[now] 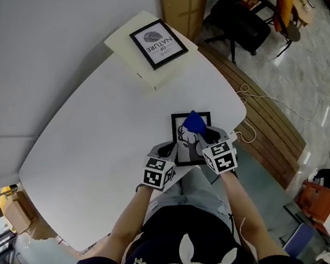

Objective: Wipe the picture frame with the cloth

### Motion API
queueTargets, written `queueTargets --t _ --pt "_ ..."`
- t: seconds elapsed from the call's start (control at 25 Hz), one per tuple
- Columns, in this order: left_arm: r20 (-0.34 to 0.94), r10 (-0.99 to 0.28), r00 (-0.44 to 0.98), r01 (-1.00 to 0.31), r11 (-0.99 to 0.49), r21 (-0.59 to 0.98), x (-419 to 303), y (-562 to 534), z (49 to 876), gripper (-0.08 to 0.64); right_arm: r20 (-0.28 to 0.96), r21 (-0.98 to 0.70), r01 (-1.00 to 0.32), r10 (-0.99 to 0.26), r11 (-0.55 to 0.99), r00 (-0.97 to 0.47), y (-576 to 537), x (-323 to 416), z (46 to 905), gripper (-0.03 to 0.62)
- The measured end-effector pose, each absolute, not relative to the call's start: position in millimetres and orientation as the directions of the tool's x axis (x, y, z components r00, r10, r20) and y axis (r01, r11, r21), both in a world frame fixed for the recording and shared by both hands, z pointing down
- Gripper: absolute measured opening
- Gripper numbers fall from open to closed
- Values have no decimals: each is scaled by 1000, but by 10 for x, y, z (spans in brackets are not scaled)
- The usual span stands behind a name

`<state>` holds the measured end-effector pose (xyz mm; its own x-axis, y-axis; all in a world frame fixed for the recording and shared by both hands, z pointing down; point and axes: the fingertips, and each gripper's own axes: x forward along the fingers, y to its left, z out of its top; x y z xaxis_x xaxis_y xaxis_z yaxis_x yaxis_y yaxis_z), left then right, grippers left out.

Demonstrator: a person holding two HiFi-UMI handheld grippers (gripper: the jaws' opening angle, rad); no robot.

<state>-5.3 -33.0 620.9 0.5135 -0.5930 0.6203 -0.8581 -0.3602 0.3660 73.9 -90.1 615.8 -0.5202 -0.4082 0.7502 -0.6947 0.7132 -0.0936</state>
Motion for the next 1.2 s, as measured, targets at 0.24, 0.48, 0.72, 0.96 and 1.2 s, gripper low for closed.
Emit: queueTargets --t 0.24,0.48,0.72,0.96,1.2 --pt "618 -594 515 -857 -362 367 -61 -326 6213 3 753 -97 -679 -393 728 -528 -871 651 6180 89" --pt "618 -592 517 -856 -364 367 -61 -336 6208 3 749 -118 -657 -368 744 -551 -837 528 6190 90" --pt "617 -592 519 -855 -365 368 -58 -327 6206 3 754 -122 -643 -350 756 -555 -804 424 6193 89" --pt "618 -590 521 -854 -368 368 -52 -346 6215 3 758 -131 -617 -323 776 -567 -780 280 6205 89" --pt "617 -589 522 -853 -370 368 -52 -332 6201 3 760 -136 -603 -308 786 -573 -717 189 6194 89"
